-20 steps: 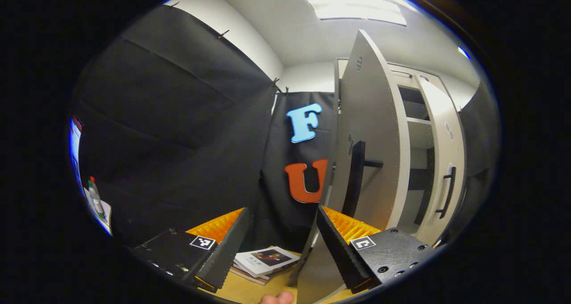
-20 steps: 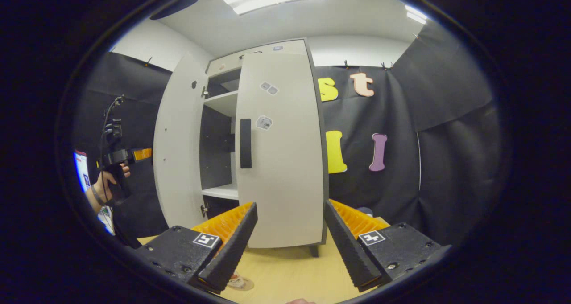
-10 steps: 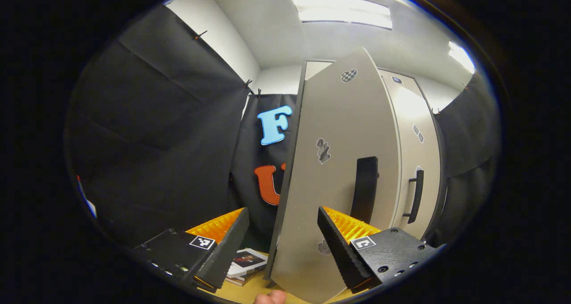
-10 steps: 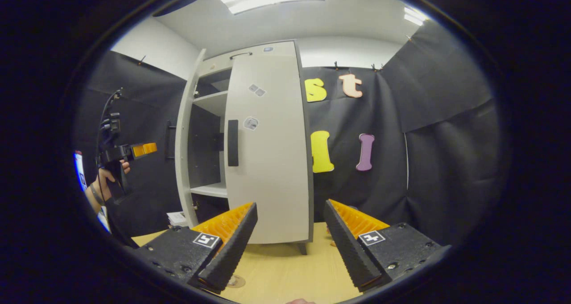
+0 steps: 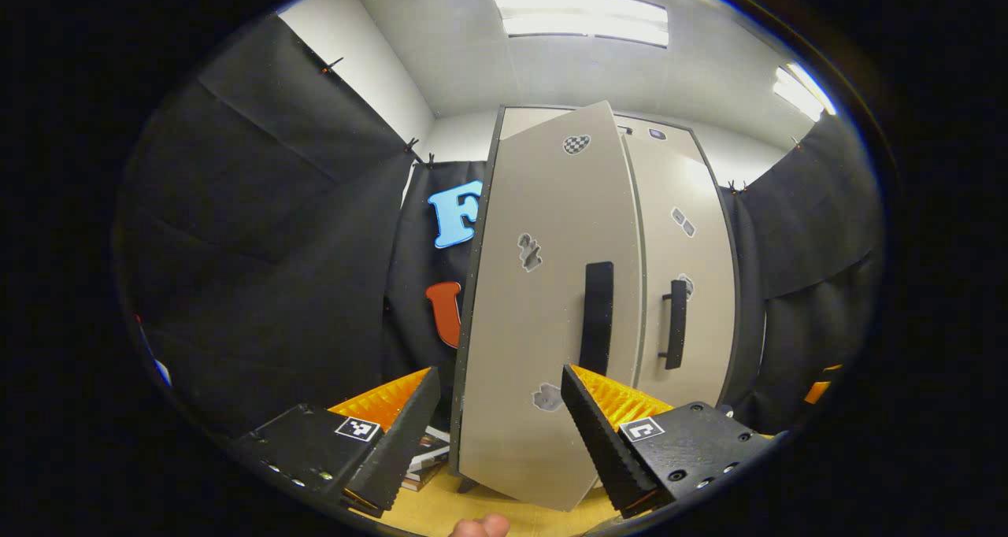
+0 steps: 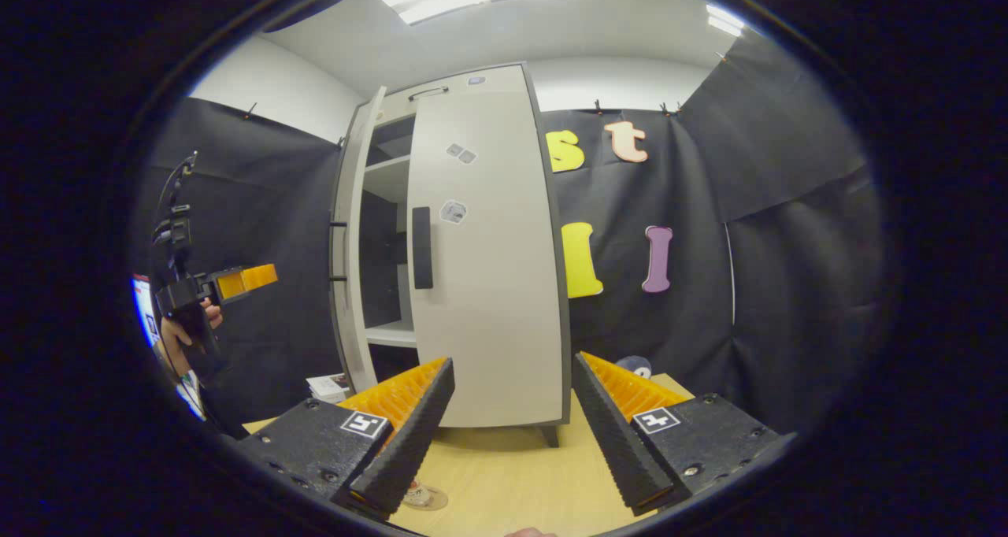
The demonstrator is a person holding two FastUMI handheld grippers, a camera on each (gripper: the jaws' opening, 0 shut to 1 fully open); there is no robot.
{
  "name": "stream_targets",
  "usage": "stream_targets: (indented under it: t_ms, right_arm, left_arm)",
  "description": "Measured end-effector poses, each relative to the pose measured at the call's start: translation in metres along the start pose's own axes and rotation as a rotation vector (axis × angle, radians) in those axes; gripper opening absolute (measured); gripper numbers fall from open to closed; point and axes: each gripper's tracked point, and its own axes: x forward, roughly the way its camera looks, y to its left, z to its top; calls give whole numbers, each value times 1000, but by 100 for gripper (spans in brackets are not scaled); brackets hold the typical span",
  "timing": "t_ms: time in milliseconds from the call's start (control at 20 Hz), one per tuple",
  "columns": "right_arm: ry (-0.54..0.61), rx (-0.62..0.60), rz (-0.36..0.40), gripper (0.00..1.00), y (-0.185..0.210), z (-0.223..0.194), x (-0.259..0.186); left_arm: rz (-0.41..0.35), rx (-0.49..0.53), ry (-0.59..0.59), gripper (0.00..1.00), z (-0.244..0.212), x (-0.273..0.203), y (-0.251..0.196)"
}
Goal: Grasp the bottle in the cabinet with the left hand and place it on the coaster, then close the right door with the right hand and the left door with the left hand.
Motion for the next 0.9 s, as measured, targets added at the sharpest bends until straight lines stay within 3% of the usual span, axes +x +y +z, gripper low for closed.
stream_targets:
  t_ms: [100, 150, 200, 250, 300, 550, 600, 700, 900]
  right_arm:
    - [12, 6, 12, 98, 6, -4, 2]
    - [12, 11, 19, 98, 9, -3, 3]
    - [13, 12, 26, 94, 11, -3, 4]
    - [18, 9, 32, 98, 13, -5, 4]
    - [21, 4, 36, 94, 15, -6, 5]
    - [44, 16, 44, 98, 19, -16, 6]
    - [54, 18, 42, 98, 19, -19, 7]
    - [67, 18, 41, 93, 19, -21, 6]
    - [66, 16, 32, 94, 17, -18, 7]
  left_arm:
    - [-5, -20, 28, 91, -15, -14, -8]
    - [5, -20, 38, 99, -22, -20, -8]
    - [14, -11, 52, 95, -30, -23, -8]
    - [22, 12, 65, 95, -38, -27, -7]
    - [32, 46, 77, 99, -45, -32, -5]
    - [20, 140, 120, 99, -69, -47, -13]
    - [16, 144, 127, 94, -74, -48, -16]
    - [-2, 138, 127, 95, -76, -48, -24]
    - [-27, 96, 120, 94, -73, -44, -38]
